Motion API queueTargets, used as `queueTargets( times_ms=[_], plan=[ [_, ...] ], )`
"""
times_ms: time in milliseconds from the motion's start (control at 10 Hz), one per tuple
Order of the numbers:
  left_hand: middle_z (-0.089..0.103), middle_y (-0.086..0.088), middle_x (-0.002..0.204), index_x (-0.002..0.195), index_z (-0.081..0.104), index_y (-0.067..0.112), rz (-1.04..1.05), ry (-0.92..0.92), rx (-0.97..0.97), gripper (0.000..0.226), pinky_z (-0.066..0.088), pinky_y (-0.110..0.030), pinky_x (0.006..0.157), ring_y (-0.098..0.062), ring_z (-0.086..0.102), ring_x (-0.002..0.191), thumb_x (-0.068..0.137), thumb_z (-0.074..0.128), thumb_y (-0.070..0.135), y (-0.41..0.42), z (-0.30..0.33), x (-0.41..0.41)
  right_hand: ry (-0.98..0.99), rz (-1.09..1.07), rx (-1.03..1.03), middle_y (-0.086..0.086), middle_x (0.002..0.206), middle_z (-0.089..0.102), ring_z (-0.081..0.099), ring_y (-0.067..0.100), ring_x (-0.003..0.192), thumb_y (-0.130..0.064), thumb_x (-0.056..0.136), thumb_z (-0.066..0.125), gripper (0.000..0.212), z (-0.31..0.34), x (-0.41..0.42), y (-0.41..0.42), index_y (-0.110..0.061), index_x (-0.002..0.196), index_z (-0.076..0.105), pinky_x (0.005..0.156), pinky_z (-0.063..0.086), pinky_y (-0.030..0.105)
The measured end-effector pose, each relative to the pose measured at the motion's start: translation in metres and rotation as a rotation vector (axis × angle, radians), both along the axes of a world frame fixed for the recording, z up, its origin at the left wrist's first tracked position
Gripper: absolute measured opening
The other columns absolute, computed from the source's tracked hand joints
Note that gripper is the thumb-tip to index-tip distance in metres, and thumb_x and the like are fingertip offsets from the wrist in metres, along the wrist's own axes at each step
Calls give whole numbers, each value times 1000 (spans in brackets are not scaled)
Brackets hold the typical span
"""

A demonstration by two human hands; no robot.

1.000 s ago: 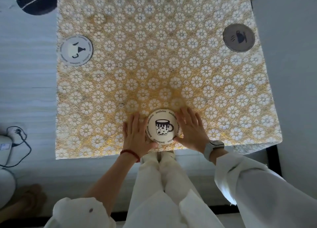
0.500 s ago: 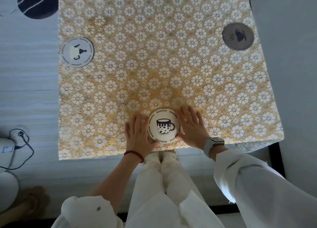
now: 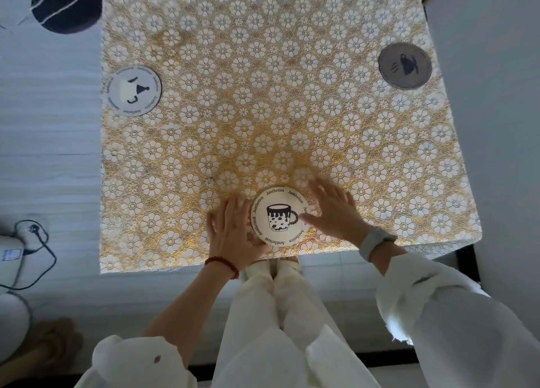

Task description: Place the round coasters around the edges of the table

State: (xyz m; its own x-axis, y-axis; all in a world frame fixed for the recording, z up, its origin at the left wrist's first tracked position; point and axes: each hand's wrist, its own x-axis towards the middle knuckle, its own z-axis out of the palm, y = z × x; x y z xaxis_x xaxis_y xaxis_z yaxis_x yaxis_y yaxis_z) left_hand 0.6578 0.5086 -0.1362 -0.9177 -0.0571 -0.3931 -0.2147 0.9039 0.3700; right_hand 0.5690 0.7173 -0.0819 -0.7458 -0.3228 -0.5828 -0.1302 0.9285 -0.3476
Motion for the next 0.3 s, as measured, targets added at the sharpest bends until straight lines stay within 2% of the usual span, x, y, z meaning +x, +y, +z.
queueTargets(
  times_ms=[100,200,300],
  plan=[
    [-18,-6,153,140,-16,30,-28,-109,-81,123,-7,-59,110,-25,-17,141,56,62,73,-18,-4,-1,-82,-313,-330,8,133,51,47,35,122,-34,89,49,50,73,-34,-1,-17,134,36,101,40,55],
    [-36,1,141,129,-33,33,-36,-159,-89,126,-15,-58,104,-21,-33,131,54,58,77,-23,-3,-4,25,-380,-937,-8,93,71,65,21,96,-39,76,61,36,178,-50,3,-18,105,63,93,50,41],
    [-37,3,140,130,-32,33,-23,-183,-93,125,-15,-58,105,-20,-35,129,55,59,75,-21,-5,-4,208,-276,-1014,-12,74,67,64,14,74,-32,80,61,8,232,-60,7,-31,87,65,73,52,24]
  ],
)
